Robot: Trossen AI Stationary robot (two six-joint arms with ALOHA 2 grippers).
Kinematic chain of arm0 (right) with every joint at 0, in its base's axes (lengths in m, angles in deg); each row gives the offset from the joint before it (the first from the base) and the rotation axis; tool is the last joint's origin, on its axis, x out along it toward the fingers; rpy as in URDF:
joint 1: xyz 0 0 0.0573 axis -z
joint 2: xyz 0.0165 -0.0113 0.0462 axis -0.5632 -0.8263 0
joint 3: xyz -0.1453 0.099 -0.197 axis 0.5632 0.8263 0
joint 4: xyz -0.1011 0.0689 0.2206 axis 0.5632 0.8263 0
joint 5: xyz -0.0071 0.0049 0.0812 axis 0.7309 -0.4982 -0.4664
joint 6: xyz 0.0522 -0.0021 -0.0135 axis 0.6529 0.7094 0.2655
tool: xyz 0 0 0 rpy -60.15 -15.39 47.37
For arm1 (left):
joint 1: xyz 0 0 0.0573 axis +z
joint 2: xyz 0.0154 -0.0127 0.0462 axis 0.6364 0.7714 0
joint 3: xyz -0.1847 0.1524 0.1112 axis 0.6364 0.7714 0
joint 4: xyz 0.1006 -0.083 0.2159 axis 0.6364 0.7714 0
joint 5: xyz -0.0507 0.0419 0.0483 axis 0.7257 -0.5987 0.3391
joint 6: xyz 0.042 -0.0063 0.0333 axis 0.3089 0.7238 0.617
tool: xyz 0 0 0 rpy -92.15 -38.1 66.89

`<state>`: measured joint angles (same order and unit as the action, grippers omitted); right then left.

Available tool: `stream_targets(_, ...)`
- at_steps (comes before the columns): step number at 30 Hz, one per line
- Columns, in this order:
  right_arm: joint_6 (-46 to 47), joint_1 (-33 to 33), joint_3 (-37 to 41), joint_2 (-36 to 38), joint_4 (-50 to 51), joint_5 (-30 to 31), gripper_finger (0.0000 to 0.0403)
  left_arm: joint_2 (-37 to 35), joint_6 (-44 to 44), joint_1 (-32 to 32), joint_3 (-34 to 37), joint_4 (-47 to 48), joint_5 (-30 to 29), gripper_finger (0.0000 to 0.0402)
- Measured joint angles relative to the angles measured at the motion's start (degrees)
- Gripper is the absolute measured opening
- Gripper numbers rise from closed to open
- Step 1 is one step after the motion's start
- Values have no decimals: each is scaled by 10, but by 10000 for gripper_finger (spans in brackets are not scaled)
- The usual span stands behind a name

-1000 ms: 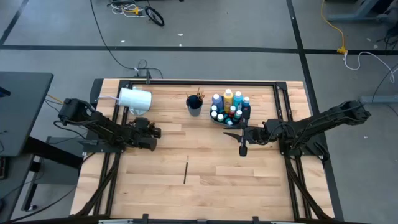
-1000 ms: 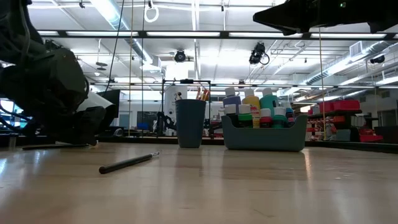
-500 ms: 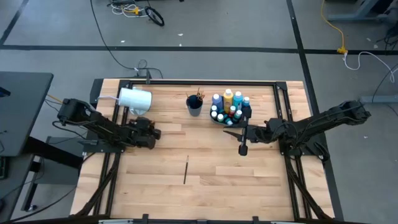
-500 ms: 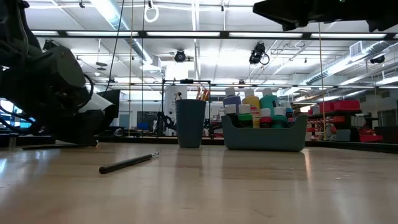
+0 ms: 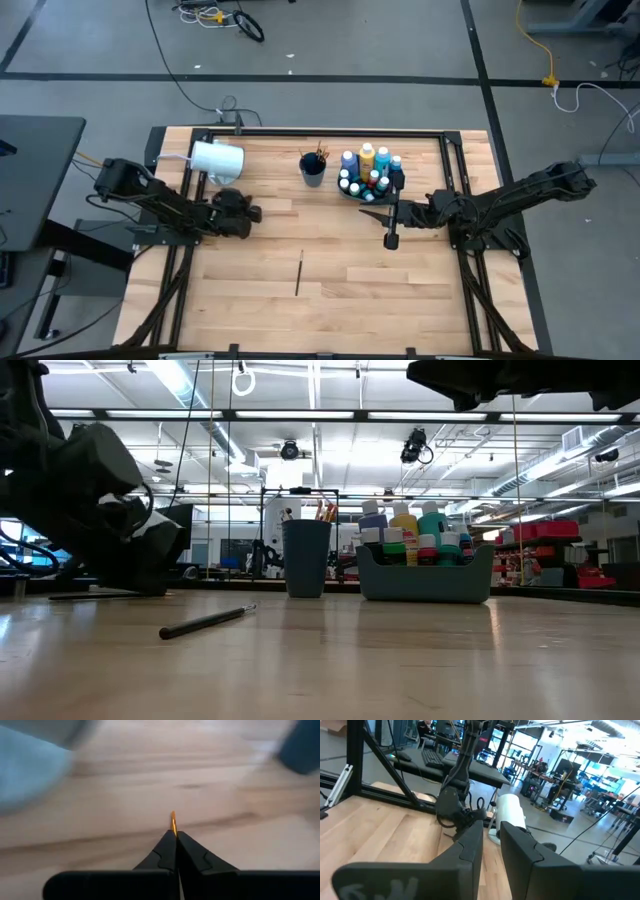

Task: Pick & Place Paint Supplies
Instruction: Put the gold paint brush into the blue cup

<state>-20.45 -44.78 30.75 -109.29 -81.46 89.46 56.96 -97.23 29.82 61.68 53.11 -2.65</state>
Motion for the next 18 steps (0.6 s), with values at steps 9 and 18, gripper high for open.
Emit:
stream_targets(9, 46, 0, 0, 0, 0, -2, 71, 0, 150, -20, -1, -216, -29, 2)
stream_targets(18, 56, 0, 0, 0, 0, -60, 71, -1, 236, -19, -3, -263, -12, 5)
